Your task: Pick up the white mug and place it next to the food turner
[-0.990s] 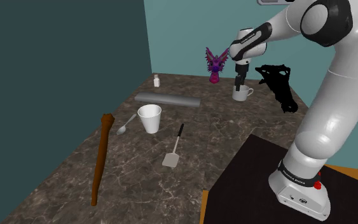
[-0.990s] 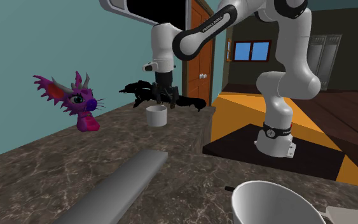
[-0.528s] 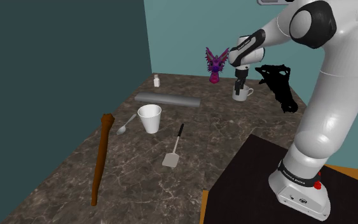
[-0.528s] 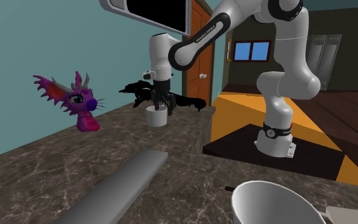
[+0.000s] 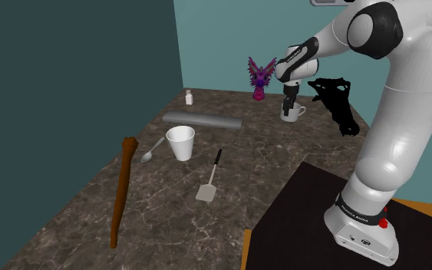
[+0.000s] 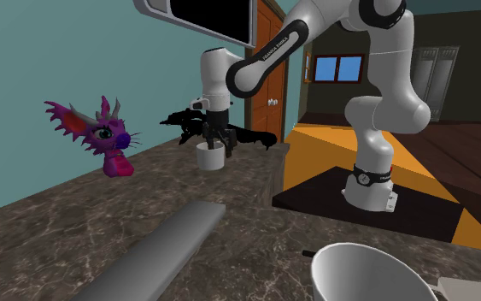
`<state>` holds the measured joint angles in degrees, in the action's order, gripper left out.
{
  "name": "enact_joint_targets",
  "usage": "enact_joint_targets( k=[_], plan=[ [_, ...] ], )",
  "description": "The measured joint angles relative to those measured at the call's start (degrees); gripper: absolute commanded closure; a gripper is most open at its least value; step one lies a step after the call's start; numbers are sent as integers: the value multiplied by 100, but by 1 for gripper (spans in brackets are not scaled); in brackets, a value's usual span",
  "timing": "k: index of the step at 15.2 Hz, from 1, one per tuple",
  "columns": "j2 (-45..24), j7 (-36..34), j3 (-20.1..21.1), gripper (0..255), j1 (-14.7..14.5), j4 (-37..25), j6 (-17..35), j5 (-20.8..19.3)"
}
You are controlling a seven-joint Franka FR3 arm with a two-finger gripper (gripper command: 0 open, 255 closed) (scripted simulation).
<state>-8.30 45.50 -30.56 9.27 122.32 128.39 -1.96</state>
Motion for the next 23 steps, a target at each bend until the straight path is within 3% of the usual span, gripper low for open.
enact_joint_targets(
  k=[1,11,23],
  plan=[
    [0,0,0,255,0,0,0,0],
    [2,0,0,255,0,0,0,0],
    [440,-114,-27,255,-59,-411,-798,-238]
  ],
)
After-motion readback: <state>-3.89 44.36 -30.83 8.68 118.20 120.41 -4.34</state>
